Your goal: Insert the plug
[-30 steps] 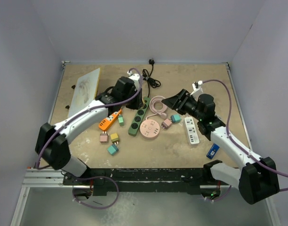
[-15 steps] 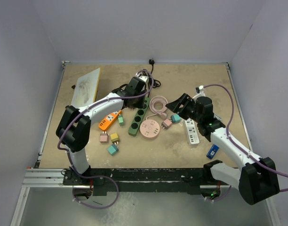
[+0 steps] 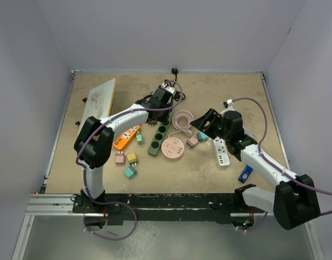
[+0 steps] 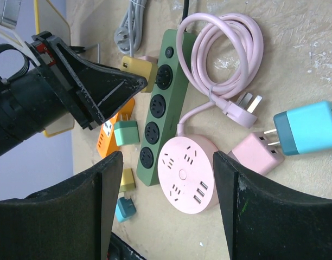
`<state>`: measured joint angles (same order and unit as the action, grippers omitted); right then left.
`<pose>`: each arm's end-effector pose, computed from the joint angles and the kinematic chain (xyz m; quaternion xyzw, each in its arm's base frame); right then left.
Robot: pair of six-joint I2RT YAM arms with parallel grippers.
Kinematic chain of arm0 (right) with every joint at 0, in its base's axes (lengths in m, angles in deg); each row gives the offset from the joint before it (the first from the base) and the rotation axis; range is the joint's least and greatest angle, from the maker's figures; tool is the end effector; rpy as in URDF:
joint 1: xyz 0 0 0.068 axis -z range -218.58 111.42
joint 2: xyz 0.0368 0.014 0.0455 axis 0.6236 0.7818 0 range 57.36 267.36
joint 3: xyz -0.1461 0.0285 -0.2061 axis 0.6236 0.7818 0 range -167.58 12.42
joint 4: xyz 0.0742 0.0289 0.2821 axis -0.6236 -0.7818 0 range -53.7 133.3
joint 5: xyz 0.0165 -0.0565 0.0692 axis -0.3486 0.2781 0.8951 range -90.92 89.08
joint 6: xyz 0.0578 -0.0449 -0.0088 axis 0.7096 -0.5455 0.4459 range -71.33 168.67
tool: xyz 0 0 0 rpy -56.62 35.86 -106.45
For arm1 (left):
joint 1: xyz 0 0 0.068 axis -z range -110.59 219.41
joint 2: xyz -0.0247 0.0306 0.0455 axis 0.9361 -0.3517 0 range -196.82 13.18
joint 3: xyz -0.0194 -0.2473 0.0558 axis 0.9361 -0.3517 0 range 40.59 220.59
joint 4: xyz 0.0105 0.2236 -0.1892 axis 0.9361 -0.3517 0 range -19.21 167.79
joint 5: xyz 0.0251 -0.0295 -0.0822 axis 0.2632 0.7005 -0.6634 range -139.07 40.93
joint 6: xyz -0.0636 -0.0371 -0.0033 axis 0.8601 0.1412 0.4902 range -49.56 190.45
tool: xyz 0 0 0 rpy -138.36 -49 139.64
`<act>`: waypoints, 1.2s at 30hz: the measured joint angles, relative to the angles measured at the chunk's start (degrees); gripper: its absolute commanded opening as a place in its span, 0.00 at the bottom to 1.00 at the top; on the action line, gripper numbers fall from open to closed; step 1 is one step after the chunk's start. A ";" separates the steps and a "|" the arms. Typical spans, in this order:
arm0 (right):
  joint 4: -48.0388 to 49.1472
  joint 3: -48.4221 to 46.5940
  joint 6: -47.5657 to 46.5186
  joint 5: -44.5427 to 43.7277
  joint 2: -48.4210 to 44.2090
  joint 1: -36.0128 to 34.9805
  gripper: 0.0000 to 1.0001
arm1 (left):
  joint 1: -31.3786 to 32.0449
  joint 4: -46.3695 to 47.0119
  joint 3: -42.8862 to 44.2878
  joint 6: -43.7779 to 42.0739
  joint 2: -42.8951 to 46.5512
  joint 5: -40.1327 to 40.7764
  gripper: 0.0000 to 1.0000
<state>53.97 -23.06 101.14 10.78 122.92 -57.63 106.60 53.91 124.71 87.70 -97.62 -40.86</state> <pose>0.2951 0.1151 0.2040 0.1771 0.7946 0.4034 0.4178 0.3784 -0.2761 0.1667 0.1388 0.9290 -0.0939 0.3301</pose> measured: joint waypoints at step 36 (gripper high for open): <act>-1.46 0.00 0.00 -0.26 -1.36 0.24 0.69 | -0.52 3.23 -2.99 0.61 -1.29 -0.35 0.00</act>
<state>52.51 -23.06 101.14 10.52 121.56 -57.39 106.07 57.15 121.71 88.31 -98.91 -41.21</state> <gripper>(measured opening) 0.691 0.258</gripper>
